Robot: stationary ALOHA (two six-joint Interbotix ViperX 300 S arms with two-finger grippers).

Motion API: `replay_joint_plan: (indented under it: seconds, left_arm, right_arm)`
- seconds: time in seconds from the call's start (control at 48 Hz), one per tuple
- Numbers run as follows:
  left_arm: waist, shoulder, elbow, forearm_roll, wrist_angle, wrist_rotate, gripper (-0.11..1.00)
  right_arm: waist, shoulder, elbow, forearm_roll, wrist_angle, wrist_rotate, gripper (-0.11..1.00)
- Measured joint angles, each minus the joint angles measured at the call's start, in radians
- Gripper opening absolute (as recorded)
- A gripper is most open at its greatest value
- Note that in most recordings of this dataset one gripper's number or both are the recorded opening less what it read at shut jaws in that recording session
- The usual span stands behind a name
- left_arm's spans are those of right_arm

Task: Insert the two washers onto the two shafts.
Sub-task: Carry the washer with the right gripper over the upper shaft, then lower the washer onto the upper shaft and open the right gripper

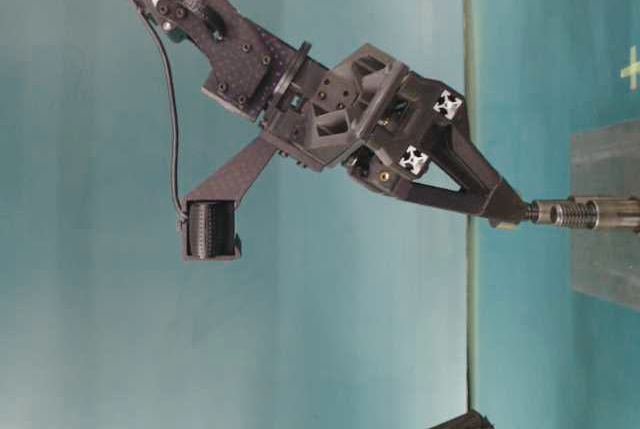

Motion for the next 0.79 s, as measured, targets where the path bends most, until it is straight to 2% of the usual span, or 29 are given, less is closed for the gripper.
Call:
replay_joint_plan:
  seconds: [0.396,0.438,0.563,0.605,0.646,0.792]
  left_arm:
    - [0.000,0.005,0.000,0.000,0.002,-0.002,0.00]
    - [0.000,0.006,0.000,0.000,0.002,-0.002,0.00]
    - [0.002,0.006,0.000,0.000,0.000,-0.002,0.00]
    - [0.000,0.008,0.000,0.000,0.000,-0.002,0.00]
    - [0.000,0.008,0.000,0.000,0.000,-0.002,0.00]
    - [0.000,0.008,0.000,0.000,0.000,-0.002,0.00]
  right_arm:
    - [-0.003,0.011,-0.002,-0.002,-0.005,0.000,0.35]
    - [-0.003,0.011,0.000,-0.002,-0.003,0.000,0.38]
    - [-0.012,0.012,-0.002,-0.002,0.000,0.000,0.71]
    - [-0.017,0.014,-0.002,-0.002,0.000,0.000,0.78]
    - [-0.018,0.012,-0.002,-0.002,0.000,0.000,0.81]
    - [-0.017,0.018,-0.003,-0.002,-0.003,0.000,0.79]
